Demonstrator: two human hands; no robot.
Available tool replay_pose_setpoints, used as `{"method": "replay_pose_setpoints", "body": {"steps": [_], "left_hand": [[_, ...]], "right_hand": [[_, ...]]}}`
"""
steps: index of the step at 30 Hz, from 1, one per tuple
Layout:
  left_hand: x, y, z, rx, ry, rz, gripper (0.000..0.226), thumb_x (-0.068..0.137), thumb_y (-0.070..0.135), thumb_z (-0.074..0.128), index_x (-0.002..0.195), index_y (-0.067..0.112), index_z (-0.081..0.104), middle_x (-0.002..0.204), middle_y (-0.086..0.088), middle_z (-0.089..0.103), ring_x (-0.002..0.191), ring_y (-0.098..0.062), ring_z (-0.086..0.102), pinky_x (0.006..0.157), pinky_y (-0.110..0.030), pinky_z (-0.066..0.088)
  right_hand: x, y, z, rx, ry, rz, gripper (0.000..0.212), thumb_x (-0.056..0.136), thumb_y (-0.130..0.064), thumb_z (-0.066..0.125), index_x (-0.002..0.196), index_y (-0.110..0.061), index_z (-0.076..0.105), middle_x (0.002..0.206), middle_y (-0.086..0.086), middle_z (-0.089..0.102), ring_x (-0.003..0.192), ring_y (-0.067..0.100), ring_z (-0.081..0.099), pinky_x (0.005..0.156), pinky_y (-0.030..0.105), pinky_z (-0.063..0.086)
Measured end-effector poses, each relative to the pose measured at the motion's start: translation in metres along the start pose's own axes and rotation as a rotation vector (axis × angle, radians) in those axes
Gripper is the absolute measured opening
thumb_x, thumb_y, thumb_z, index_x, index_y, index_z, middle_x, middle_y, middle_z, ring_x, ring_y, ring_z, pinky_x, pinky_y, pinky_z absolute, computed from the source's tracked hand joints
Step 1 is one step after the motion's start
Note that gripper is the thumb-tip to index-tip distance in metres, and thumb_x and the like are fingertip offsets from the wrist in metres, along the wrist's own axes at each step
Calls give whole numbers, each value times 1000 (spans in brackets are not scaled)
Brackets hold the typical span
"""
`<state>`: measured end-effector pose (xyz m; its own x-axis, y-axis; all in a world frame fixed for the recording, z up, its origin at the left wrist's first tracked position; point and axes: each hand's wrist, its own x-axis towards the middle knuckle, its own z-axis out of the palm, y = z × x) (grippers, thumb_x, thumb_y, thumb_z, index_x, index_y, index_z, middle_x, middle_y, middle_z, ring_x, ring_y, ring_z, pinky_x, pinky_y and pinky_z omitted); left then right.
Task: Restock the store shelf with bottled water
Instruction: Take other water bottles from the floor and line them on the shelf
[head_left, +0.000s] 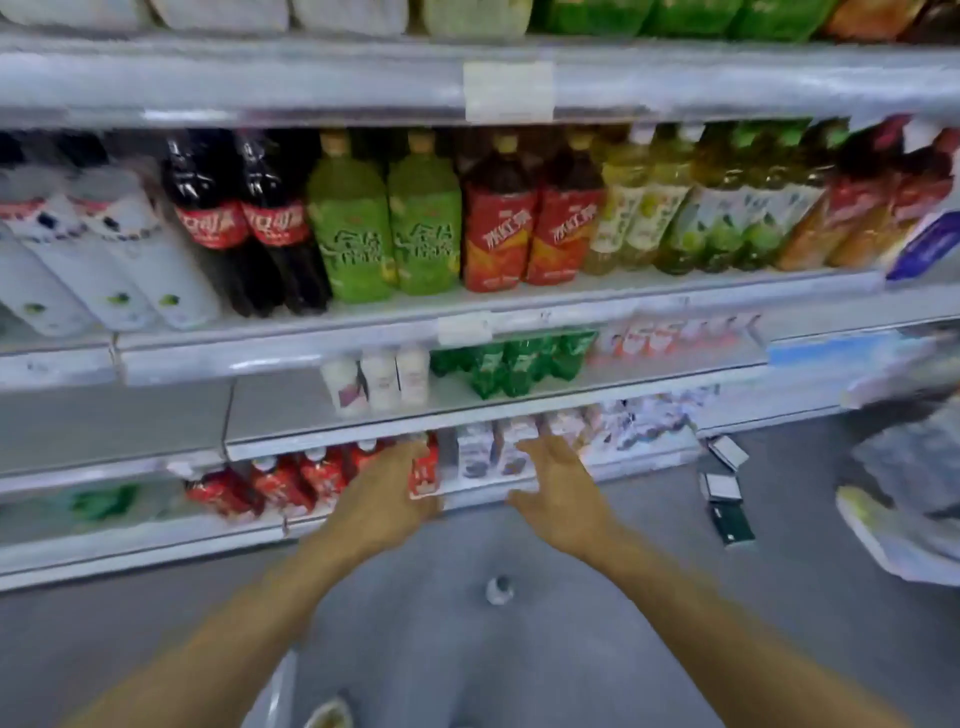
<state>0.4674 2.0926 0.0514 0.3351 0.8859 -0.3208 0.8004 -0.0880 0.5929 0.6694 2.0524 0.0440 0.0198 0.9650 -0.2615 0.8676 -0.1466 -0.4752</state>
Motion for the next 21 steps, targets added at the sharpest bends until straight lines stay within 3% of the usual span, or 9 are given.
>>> {"method": "replay_pose_setpoints", "body": {"steps": [8,21], "left_hand": [[25,-48,129,-60,-156,-172,55,80,21,70,128,12,45,128,-6,51,112,-23,53,95,-35,45],[114,-171,326,-24,-251,-216,55,79,20,71,128,14,45,128,-9,52,112,-24,54,92,-34,46]], "right_hand": [[8,102,104,78,-165,220,61,88,-24,60,142,-9,34,146,11,29,131,28,36,104,34,36],[44,230,303,120,-236,439,56,90,-27,59,139,-14,35,139,11,37,125,29,43,99,35,40]]}}
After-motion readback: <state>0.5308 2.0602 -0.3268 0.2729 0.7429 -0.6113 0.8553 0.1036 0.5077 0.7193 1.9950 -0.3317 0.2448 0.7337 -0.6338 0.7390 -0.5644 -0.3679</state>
